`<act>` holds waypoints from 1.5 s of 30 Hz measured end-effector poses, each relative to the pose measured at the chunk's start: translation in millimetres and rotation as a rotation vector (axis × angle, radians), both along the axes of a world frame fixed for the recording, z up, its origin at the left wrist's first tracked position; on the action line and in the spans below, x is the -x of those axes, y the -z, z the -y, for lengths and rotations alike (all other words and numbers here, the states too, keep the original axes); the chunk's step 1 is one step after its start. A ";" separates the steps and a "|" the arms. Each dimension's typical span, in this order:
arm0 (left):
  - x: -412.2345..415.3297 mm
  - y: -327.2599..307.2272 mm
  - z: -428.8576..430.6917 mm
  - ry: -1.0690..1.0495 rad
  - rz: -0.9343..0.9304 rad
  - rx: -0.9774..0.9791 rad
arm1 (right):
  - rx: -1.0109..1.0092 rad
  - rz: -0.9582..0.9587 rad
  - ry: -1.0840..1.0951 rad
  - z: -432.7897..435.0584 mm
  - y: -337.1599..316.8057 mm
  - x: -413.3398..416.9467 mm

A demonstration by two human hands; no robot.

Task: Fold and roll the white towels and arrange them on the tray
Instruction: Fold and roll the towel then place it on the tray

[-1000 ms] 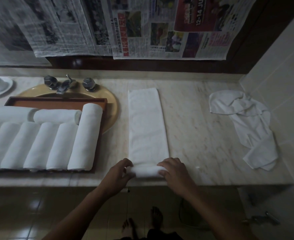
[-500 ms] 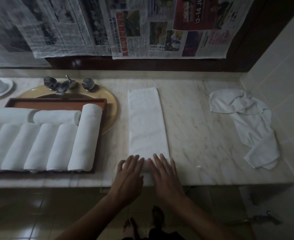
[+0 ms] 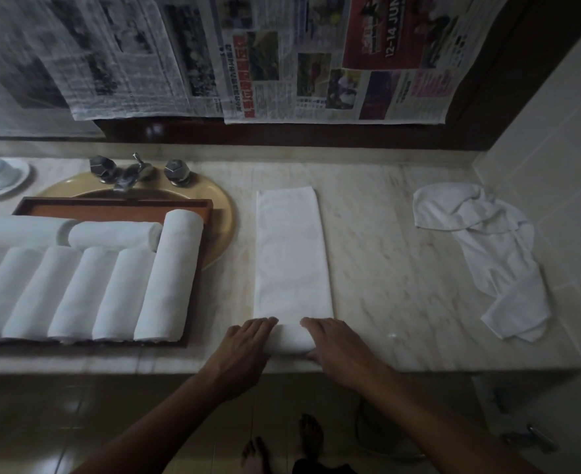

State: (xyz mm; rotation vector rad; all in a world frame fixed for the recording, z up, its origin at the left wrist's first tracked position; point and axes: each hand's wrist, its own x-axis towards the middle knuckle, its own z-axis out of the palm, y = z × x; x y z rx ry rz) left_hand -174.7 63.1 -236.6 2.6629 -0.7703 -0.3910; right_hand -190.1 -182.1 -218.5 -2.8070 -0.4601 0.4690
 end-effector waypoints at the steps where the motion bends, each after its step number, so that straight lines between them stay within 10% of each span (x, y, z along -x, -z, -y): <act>1: 5.5 -2.2 -3.0 -0.018 -0.034 0.045 | -0.028 -0.030 0.033 1.6 -1.2 4.1; 10: 16.0 -4.8 -7.4 -0.102 -0.106 0.203 | -0.204 -0.082 0.092 5.9 0.4 19.1; 17: -7.5 -24.4 0.3 -0.079 -0.156 -0.017 | -0.121 0.404 0.084 -28.8 8.1 64.1; 27: 42.8 2.7 19.5 -0.056 0.211 -0.027 | 0.060 0.272 0.069 -33.9 24.7 62.5; 45: -9.2 -7.6 4.9 -0.011 0.010 0.025 | -0.025 -0.113 0.116 -9.2 -29.8 -7.3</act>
